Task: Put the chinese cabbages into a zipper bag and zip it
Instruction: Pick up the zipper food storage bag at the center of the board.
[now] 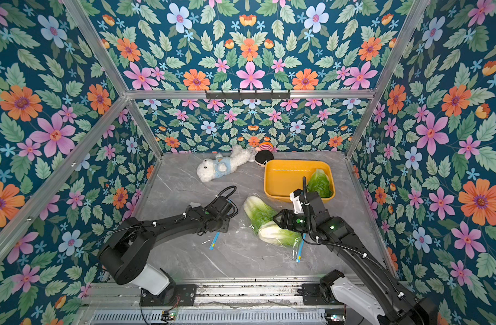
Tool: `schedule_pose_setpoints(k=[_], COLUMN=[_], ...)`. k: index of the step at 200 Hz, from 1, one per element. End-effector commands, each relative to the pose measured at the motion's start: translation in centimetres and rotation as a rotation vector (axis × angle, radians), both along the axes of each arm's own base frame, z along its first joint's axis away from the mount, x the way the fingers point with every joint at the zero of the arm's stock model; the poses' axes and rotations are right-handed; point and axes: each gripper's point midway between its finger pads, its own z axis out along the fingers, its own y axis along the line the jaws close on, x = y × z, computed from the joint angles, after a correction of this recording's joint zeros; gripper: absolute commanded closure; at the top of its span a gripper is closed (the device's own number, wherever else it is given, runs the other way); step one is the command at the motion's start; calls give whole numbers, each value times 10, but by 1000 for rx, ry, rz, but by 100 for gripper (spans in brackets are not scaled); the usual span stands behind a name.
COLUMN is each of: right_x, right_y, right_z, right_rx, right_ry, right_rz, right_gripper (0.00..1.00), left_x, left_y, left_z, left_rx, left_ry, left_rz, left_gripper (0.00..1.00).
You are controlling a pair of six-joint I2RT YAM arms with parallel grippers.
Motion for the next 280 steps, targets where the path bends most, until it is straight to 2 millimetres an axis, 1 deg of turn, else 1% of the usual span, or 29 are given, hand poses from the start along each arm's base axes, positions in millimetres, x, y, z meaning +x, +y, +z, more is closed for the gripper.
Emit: schedule_pose_setpoints(k=[1, 17, 32, 58, 72, 88, 100, 138, 179, 209, 223, 245, 257, 280], right_x=[4, 3, 2, 2, 3, 3, 3, 3, 3, 5, 7, 17, 23, 42], right_y=[6, 6, 5, 5, 6, 6, 7, 7, 9, 15, 23, 30, 39, 56], right_z=[7, 5, 5, 2, 1, 1, 1, 1, 0, 8, 14, 16, 19, 27], right_rx=[23, 19, 17, 12, 13, 15, 13, 15, 26, 60, 99, 147, 209, 305], right_ry=[-43, -41, -41, -37, -38, -39, -37, -41, -41, -65, -75, -44, -26, -11], right_rz=[28, 30, 34, 34, 36, 39, 41, 46, 54, 68, 92, 59, 52, 5], right_gripper=[38, 38, 38, 38, 38, 38, 38, 37, 37, 36, 35, 35, 35, 37], left_x=[4, 5, 7, 5, 4, 5, 5, 8, 11, 13, 15, 18, 18, 17], left_y=[1, 0, 6, 3, 4, 3, 3, 2, 5, 2, -2, -6, -6, -10], left_z=[-3, -6, -7, -11, -12, -11, -11, -8, -3, 7, 14, 27, 31, 37], left_rx=[1, 6, 35, 17, 19, 5, -5, -26, -14, -34, -55, -83, -91, -117], left_ry=[-6, -6, -10, -5, -1, -5, -5, -12, -24, -40, -52, -76, -84, -83], left_rz=[30, 37, 52, 44, 45, 46, 49, 53, 58, 48, 42, 35, 34, 17], left_gripper=[50, 56, 61, 68, 76, 83, 85, 100, 100, 100, 100, 100, 100, 100])
